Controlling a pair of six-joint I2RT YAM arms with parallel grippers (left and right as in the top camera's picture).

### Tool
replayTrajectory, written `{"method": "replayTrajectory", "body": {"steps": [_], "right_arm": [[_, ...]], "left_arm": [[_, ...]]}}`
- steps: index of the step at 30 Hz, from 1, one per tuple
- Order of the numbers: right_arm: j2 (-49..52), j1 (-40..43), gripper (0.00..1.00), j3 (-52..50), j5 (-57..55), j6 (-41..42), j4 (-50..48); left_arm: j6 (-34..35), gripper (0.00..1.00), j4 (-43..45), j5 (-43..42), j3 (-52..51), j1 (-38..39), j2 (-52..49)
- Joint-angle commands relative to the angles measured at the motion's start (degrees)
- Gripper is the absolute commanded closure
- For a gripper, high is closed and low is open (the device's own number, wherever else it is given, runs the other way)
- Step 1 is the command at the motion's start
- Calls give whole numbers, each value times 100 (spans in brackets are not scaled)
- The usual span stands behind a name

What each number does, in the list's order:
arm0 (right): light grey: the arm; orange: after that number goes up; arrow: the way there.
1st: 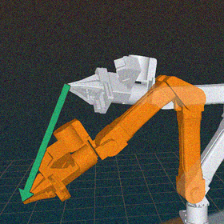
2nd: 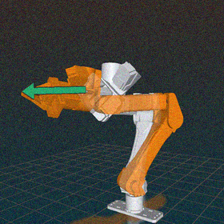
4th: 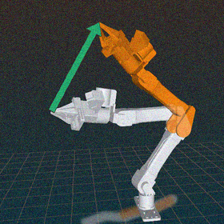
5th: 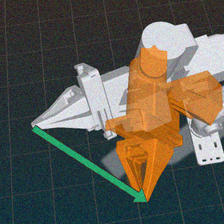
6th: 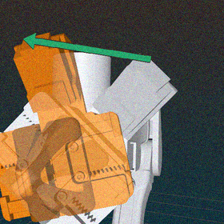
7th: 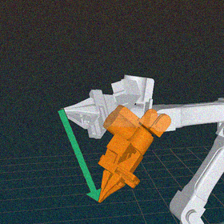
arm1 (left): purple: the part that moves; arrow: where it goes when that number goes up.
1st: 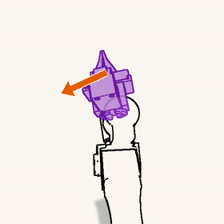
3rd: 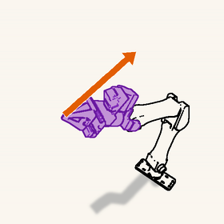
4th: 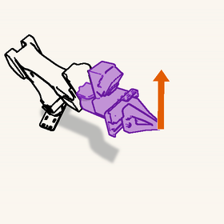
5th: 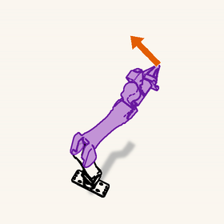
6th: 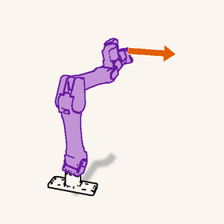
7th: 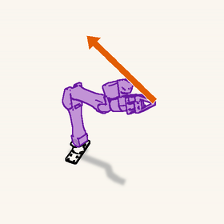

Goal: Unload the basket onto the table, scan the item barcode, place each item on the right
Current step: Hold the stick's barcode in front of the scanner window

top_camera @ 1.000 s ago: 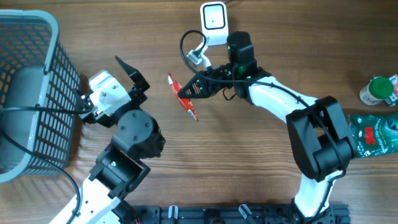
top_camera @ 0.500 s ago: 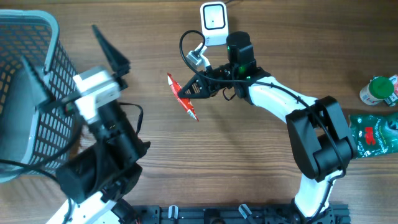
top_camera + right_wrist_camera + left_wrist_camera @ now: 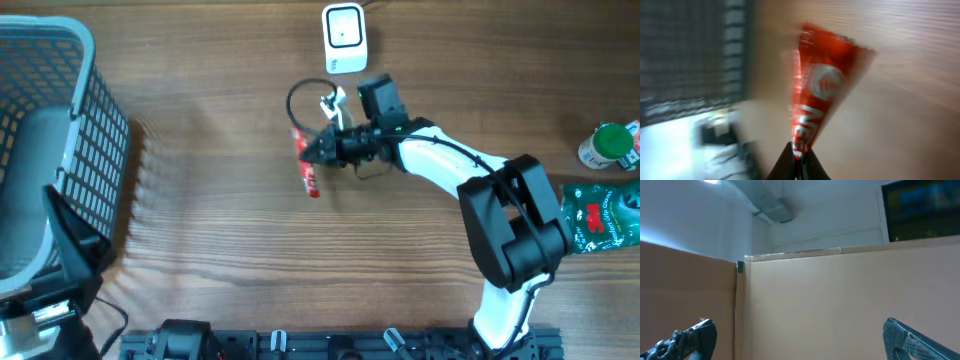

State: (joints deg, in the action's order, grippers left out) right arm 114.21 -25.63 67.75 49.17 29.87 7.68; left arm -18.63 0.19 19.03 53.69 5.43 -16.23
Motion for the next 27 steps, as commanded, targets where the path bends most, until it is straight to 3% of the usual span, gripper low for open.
{"method": "replayTrajectory", "body": {"steps": [1, 6, 11, 15, 22, 27], "right_arm": [[-63, -203, 95, 153, -3230, -1294, 831], [-236, -216, 95, 1088, -5209, -1829, 970], [-114, -201, 95, 1484, -6140, -2286, -490], [501, -105, 95, 2024, -6164, -2376, -1408], [2564, 247, 95, 4940, -6157, -2070, -846], [2809, 479, 95, 5182, -6116, -1665, -931]], "left_arm": [[586, 0, -398, -240, 24, -90, 234], [579, 0, -654, -249, 22, -90, 282], [579, 0, -1425, -251, 22, -90, 282], [560, 0, -1674, -254, 20, -90, 282], [560, 0, -1937, -251, -26, -90, 282], [562, 0, -2059, -254, -138, -87, 282]]}}
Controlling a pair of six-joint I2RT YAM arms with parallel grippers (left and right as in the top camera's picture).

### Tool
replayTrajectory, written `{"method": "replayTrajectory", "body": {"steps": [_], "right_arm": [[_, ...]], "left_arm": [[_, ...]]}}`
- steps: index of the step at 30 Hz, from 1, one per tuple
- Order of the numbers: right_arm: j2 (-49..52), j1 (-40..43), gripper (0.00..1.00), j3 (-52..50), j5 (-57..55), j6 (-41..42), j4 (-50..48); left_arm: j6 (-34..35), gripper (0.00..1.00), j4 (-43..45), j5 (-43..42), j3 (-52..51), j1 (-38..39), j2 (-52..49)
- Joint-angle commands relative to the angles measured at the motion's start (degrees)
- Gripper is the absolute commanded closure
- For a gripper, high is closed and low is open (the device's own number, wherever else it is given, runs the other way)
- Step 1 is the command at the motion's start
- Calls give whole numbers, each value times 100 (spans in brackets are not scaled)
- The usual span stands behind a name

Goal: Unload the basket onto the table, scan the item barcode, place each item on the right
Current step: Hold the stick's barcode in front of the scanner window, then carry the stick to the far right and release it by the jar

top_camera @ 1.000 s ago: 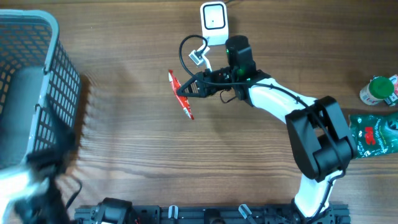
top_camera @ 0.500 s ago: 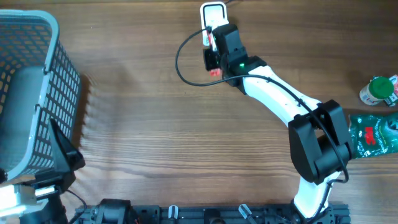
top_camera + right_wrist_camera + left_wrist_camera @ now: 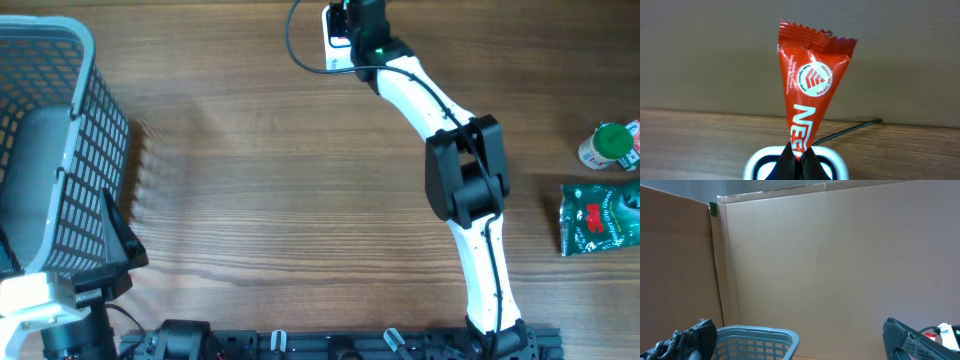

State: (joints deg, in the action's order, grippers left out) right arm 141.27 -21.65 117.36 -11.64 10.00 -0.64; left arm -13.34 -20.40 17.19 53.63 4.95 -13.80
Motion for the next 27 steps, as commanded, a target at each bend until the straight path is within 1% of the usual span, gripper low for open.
{"method": "replayTrajectory", "body": {"steps": [1, 3, 6, 8, 10, 12, 16, 18, 19, 20, 22, 25, 27], "right_arm": [[103, 103, 95, 221, 66, 391, -92], [118, 105, 95, 221, 295, 476, -79], [280, 107, 95, 221, 693, 1362, 24], [352, 105, 95, 221, 595, 1447, 122], [289, 96, 95, 278, 212, 1462, 323], [107, 131, 95, 446, 94, 1458, 785], [-651, 380, 96, 474, -317, 1440, 1814], [-992, 632, 96, 472, -815, 1438, 2721], [-1071, 796, 95, 472, -984, 1434, 3206], [-1080, 1300, 96, 459, -1305, 1469, 4216], [-1047, 1674, 96, 422, -1429, 1604, 4693], [-946, 2809, 96, 402, -1335, 1580, 5563], [-881, 3386, 96, 334, -1064, 1519, 5775]], "left_arm": [[33, 0, 2, -70, -160, -39, 39], [31, 0, 4, -72, -168, -39, 55], [33, 0, -31, -70, -168, -35, 297], [33, 0, -70, -72, -188, -35, 632], [35, 0, -79, -72, -238, -35, 935], [35, 0, -127, -74, -267, -35, 1113], [35, 0, -129, -160, -389, -31, 1287], [35, 0, -129, -184, -420, -31, 1325], [35, 0, -129, -225, -420, -31, 1340], [35, 0, -127, -308, -420, -31, 1353], [35, 0, -109, -328, -420, -31, 1353], [35, 0, -90, -332, -420, -31, 1353], [35, 0, -90, -330, -420, -31, 1353]]}}
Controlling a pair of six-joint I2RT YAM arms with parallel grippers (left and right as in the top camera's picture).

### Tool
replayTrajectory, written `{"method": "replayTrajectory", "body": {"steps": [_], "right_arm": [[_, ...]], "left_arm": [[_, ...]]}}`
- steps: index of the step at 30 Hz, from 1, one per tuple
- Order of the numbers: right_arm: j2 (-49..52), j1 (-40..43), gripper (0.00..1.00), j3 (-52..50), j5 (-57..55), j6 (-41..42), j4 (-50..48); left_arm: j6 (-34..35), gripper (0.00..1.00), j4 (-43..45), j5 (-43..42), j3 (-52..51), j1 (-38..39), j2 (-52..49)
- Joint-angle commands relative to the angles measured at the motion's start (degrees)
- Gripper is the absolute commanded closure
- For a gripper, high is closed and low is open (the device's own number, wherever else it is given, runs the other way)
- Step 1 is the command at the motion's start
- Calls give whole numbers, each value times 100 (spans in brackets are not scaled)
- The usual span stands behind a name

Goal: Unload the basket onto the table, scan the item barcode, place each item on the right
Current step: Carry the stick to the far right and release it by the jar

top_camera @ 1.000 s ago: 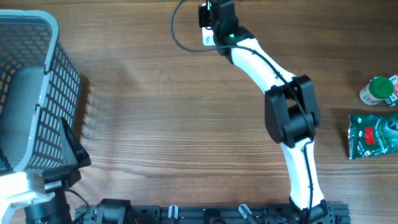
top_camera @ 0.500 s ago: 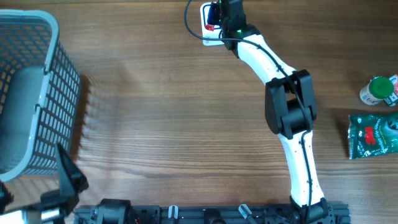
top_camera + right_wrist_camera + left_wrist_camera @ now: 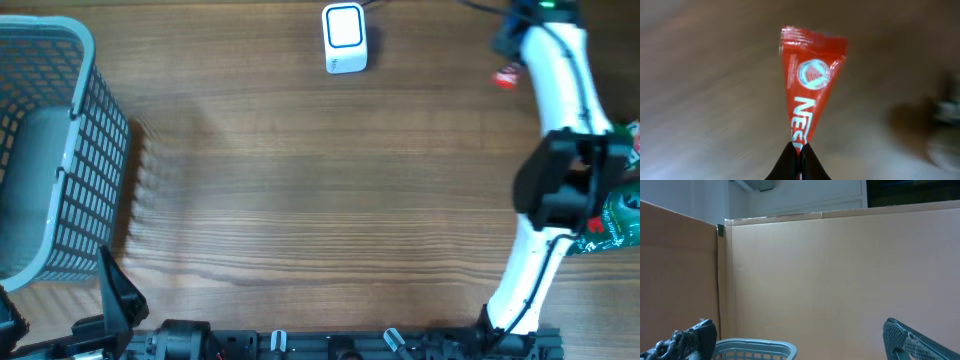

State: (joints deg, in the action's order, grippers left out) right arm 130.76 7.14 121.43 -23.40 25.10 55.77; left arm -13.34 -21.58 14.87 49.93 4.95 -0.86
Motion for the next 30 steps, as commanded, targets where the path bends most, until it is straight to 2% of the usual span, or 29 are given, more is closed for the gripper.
{"method": "replayTrajectory", "body": {"steps": [1, 4, 5, 7, 8, 9, 13, 18, 26, 30], "right_arm": [[201, 822, 96, -164, 306, -125, 177], [225, 1502, 95, -592, 772, -72, 76], [225, 1641, 86, -682, 1064, -76, 42], [227, 1759, 48, -713, 1349, -98, 39], [225, 1759, 18, -713, 1338, -160, 44], [225, 1753, 1, -710, 1344, -229, 48], [-63, 1648, 0, -481, 1930, -243, 280], [-1700, 1338, 1, -420, 3248, -573, 181], [-4350, 249, 0, -422, 3340, -695, 1475], [-5331, 170, 0, -455, 3316, -728, 2413]], "left_arm": [[35, 0, 28, -98, -50, -31, 59], [35, 0, 26, -98, -50, -31, 59], [35, 0, 24, -98, -50, -31, 59], [35, 0, 7, -96, -50, -31, 59], [35, 0, 0, -98, -50, -31, 59], [35, 0, 2, -98, -50, -31, 59], [35, 0, 9, -98, -50, -31, 59], [35, 0, 7, -98, -50, -31, 59], [35, 0, -249, -96, -50, -31, 59], [35, 0, -431, -98, -50, -31, 59]]}}
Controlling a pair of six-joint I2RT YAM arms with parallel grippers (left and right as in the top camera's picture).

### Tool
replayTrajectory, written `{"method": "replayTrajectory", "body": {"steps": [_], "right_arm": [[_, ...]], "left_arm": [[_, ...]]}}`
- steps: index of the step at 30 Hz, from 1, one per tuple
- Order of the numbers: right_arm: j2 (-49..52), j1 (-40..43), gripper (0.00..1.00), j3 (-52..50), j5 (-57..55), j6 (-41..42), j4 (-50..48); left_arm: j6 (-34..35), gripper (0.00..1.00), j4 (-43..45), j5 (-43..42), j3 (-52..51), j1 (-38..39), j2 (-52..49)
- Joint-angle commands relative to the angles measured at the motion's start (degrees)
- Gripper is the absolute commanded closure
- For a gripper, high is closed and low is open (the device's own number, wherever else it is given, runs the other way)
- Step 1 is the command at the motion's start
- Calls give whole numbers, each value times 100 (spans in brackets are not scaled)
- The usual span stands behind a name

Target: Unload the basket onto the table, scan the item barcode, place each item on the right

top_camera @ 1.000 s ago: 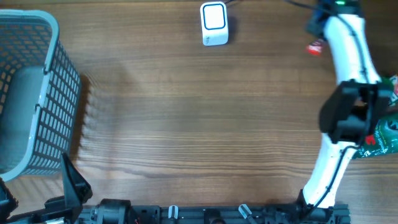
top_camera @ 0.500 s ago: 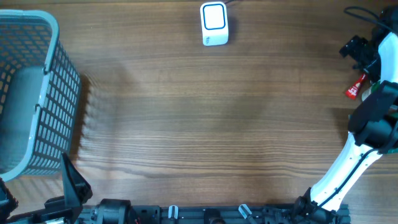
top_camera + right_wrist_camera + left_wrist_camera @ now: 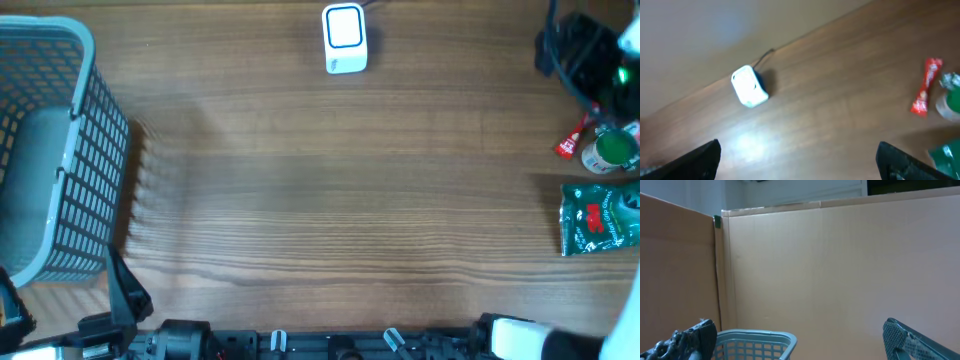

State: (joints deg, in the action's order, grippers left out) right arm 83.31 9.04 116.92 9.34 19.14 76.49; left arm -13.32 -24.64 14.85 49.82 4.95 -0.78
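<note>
The red candy wrapper (image 3: 571, 140) lies flat on the table at the far right, touching nothing but the wood, just left of a green-lidded jar (image 3: 608, 150). In the right wrist view the wrapper (image 3: 924, 86) shows to the right and the white barcode scanner (image 3: 750, 86) to the left. The scanner (image 3: 344, 38) stands at the back middle of the table. My right gripper (image 3: 797, 165) is open and empty, high above the table. My left gripper (image 3: 800, 342) is open and empty too, facing a cardboard wall.
A grey-blue mesh basket (image 3: 75, 150) fills the left edge, its rim (image 3: 755, 339) low in the left wrist view. A green packet (image 3: 600, 218) lies at the right edge below the jar. My right arm (image 3: 585, 50) hangs over the back right corner.
My right gripper was shut on the red wrapper near the back right. It is open now, and the wrapper lies on the table beside the jar. The left arm stays at the front left.
My right gripper held the red wrapper just below the scanner. Then it held the wrapper upright right at the scanner. Then it had the wrapper at the back right, and now the wrapper lies released by the jar.
</note>
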Motion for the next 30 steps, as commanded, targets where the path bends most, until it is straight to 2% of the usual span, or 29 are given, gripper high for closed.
{"method": "replayTrajectory", "body": {"steps": [1, 6, 9, 12, 18, 21, 23, 25, 28, 30], "right_arm": [[-859, -20, 0, -4, 39, -164, 566], [-2371, -20, 0, -4, -26, -260, 1506], [-3526, -20, 0, -452, -22, -245, 1565], [-4717, -20, 0, -1515, -24, -256, 1565], [-6804, -20, 0, -4454, -85, -223, 1231], [-6889, -20, 0, -5224, 120, -92, 4], [-6889, -20, 0, -5877, 400, -55, -1349], [-6889, -20, 0, -7020, 413, 385, -3368], [-6889, -20, 0, -8406, 411, 522, -5357], [-6889, -20, 0, -9130, 330, 723, -6297]], "left_arm": [[33, 0, -210, -94, -39, -31, 50], [33, 0, -343, -94, -39, -31, 50], [33, 0, -352, -94, -39, -31, 50], [33, 0, -350, -94, -39, -31, 50], [33, 0, -350, -94, -39, -31, 50], [33, 0, -352, -94, -39, -31, 50], [31, 0, -352, -94, -39, -31, 50], [31, 0, -352, -92, -39, -31, 50], [31, 0, -396, -92, -39, -31, 50], [31, 0, -603, -92, -37, -31, 50]]}}
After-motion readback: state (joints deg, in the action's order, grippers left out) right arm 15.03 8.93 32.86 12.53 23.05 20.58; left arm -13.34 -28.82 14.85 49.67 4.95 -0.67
